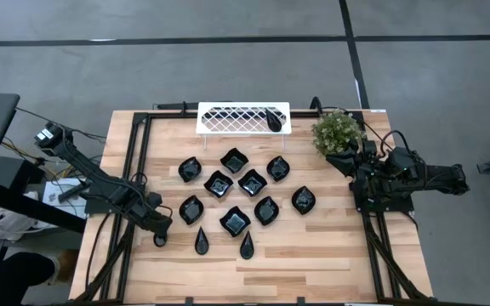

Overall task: Pick & Place Mini shaped plates
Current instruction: Stack the drop-shaped plate on top of the other drop-shaped plates on the shelf

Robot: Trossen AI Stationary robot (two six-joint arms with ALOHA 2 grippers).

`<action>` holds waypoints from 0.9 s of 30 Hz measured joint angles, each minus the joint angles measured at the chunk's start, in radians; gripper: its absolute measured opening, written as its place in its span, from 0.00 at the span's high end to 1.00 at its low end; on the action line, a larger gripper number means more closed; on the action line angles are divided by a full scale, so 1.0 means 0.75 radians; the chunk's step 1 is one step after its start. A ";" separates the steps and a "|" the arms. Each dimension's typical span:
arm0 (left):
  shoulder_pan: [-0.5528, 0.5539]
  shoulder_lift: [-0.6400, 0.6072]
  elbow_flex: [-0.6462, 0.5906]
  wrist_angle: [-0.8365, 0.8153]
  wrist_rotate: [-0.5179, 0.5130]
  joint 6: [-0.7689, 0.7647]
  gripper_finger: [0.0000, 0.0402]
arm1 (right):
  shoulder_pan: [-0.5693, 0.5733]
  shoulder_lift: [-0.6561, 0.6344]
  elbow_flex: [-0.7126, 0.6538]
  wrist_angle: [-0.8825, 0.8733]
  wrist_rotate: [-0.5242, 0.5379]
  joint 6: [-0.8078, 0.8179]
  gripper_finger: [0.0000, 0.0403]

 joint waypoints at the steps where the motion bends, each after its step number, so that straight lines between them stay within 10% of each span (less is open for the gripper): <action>1: 0.000 0.000 0.000 0.004 0.004 -0.001 0.55 | 0.000 0.000 0.000 0.000 0.000 0.000 0.88; 27: -0.002 -0.001 -0.078 0.185 -0.005 -0.037 0.76 | 0.000 0.000 0.000 0.000 0.000 0.000 0.88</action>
